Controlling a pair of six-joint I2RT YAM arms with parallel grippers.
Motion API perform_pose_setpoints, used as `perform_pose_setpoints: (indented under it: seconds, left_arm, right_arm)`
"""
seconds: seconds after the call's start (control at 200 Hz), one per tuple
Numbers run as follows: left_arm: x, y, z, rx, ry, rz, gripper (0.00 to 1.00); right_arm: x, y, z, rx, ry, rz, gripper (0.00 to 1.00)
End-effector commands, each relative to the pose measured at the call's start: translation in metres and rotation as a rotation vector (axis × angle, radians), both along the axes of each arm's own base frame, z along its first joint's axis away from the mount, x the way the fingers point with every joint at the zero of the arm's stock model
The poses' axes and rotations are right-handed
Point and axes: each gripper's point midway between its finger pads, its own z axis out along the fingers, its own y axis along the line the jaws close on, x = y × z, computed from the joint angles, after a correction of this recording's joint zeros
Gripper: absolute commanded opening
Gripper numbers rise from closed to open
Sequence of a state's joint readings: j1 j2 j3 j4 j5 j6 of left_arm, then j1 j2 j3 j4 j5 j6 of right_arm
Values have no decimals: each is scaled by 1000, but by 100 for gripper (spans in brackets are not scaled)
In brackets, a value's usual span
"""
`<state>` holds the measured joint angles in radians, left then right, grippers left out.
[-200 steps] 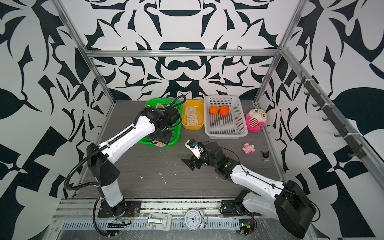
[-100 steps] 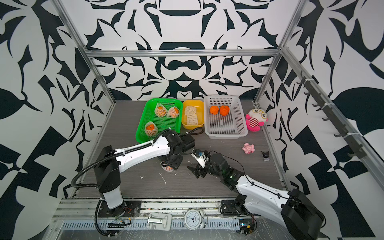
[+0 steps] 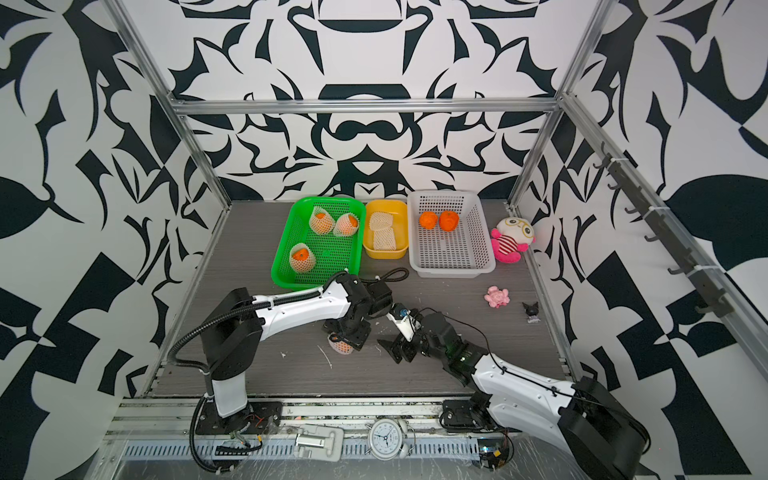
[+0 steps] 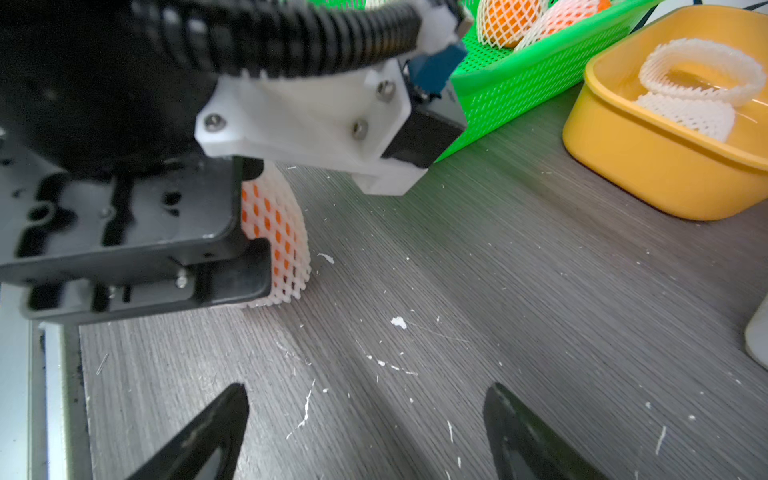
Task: Remove foam nets from oranges
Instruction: Place the orange at the center of the board.
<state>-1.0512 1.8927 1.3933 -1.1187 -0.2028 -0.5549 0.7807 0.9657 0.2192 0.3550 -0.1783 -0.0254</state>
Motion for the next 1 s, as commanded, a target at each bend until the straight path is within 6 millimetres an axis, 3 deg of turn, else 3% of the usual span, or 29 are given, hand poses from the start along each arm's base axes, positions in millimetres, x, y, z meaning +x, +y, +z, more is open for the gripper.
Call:
perform_pose_setpoints:
  seconds: [0.0, 0.26, 0.28, 0.4, 0.765, 0.995]
  left_arm:
    - [-10, 9, -14, 62, 31, 2, 77]
    - [-12, 4, -14, 45, 36, -13, 84]
    - [-13, 3, -13, 42, 36, -14, 89]
    - [-12, -2, -8, 26, 29, -20, 93]
    - [-14, -10, 11, -10, 10, -38, 97]
    - [-18, -7, 9, 7, 21, -48, 100]
  right_arm:
    - [9, 8, 27, 79, -65, -9, 91]
    - [8, 2, 37, 83, -95, -29, 93]
    - [8, 1, 38, 85, -99, -32, 93]
    - [9, -2, 42, 80, -119, -41, 94]
    - [10, -6, 55, 98, -164, -53, 95]
    - [8, -7, 58, 112, -168, -53, 95]
